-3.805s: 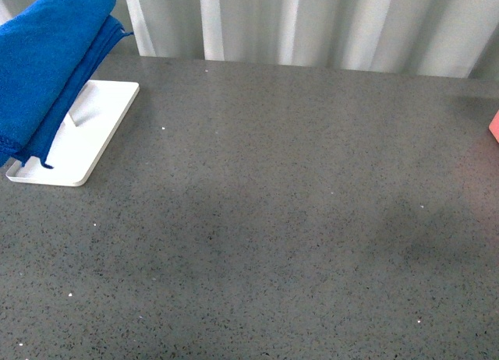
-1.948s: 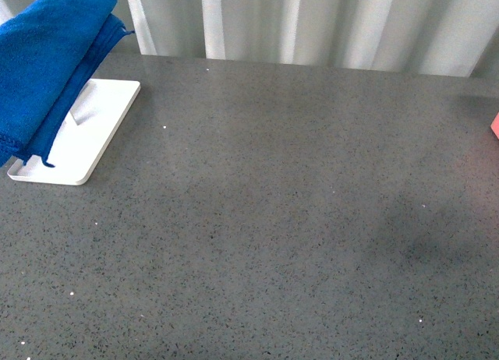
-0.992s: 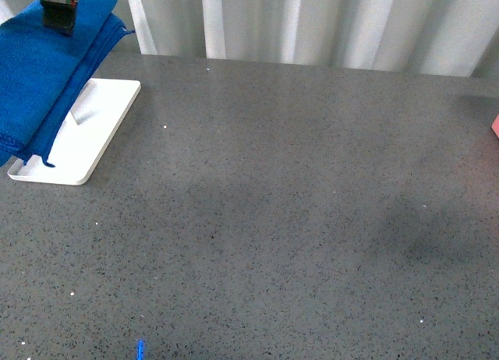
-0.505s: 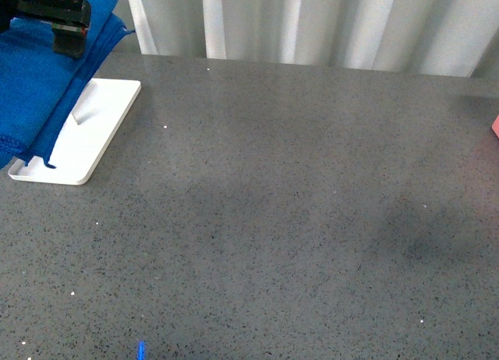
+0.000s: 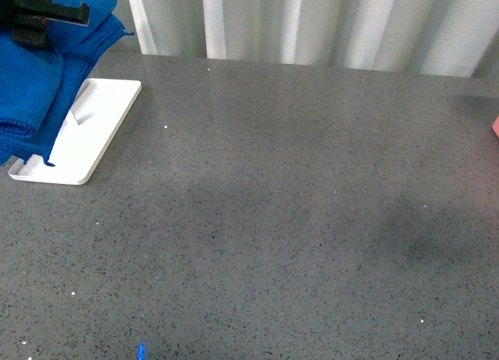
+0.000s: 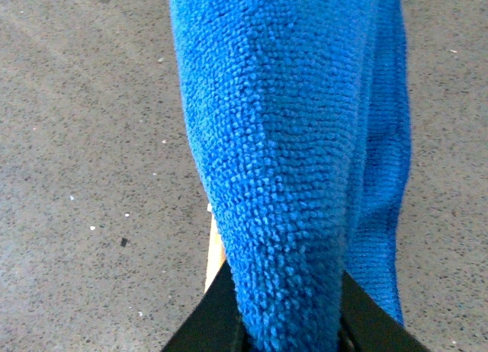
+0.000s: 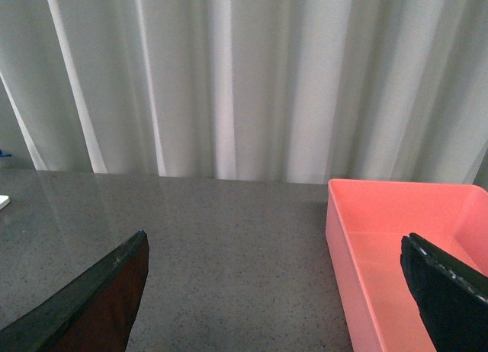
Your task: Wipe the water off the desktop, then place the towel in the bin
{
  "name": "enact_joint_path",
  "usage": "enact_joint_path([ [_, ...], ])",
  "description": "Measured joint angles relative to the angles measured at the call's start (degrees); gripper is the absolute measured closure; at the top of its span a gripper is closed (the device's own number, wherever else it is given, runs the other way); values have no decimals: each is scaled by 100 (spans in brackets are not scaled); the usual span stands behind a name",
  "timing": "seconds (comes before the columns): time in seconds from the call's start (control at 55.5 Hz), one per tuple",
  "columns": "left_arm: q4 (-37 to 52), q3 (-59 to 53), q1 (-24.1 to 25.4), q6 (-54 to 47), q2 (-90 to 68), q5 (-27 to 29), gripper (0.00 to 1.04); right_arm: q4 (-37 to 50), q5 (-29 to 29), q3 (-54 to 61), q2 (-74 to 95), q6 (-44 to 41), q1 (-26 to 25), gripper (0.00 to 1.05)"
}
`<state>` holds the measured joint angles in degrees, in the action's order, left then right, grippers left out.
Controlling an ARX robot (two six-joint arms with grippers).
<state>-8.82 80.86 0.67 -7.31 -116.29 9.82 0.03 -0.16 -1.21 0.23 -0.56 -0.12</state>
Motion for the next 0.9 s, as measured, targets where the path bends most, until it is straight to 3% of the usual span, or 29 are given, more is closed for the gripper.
enact_joint_path([
  [0.072,0,-31,-26,-28,37,-17,99,0,0,0,0,0,0,7],
  [0.343,-26,109,-70,-264,540,-13,99,0,0,0,0,0,0,7],
  [0.523,-116,614,-70,-234,931,-306,99,0,0,0,0,0,0,7],
  [0.667,-20,726,-243,155,1526,-868,99,0,0,0,0,0,0,7],
  [0.902,378,96,-1193,1008,2590,-1860,99,0,0,0,0,0,0,7],
])
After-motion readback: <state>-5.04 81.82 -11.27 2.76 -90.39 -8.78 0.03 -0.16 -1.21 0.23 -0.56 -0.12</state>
